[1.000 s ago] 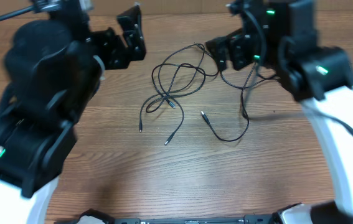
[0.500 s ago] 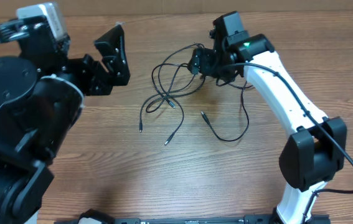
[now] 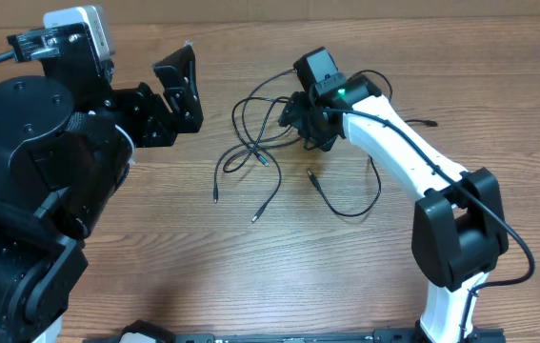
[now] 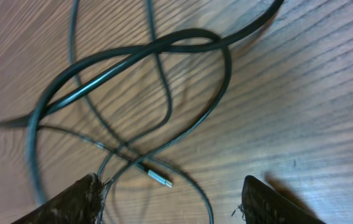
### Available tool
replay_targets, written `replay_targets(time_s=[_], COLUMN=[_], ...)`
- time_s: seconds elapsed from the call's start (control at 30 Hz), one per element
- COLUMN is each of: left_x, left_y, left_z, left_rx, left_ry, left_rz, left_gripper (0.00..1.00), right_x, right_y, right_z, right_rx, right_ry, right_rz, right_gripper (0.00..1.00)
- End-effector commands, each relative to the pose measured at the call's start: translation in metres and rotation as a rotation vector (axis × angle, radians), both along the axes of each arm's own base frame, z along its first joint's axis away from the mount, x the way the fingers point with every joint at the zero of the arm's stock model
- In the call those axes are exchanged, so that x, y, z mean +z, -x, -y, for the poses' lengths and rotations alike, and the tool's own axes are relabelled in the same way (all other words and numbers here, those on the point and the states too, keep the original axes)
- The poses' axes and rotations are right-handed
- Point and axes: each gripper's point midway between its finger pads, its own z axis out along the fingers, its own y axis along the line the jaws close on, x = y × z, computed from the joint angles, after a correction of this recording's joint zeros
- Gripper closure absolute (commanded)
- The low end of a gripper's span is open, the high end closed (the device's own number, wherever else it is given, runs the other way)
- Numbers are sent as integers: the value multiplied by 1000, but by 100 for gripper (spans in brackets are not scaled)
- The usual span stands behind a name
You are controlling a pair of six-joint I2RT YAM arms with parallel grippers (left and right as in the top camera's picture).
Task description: Untangle cables
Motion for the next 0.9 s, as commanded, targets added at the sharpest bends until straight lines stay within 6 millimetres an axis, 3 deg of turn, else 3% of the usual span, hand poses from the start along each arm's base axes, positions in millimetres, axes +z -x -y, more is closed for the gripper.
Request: replay_targets(time_s=[0.0, 0.3, 0.57, 0.87], left_x=[1, -7, -10, -21], left_y=[1, 4, 5, 9], left_z=[-4, -5, -5, -7], left_rx=[6, 1, -5, -6], left_ry=[-34, -61, -84, -103], left_rz=[8, -22, -32, -77], left_gripper=[0, 0, 0, 0], right_x=[-11, -4, -34, -52], right_y=[-4, -34, -37, -48], right_z=[5, -13, -11, -14], right_rx=[-61, -29, -52, -44], right_ry=[8, -70, -56, -59], right_rz=[6, 146, 101, 119], right_gripper=[30, 32, 32, 32])
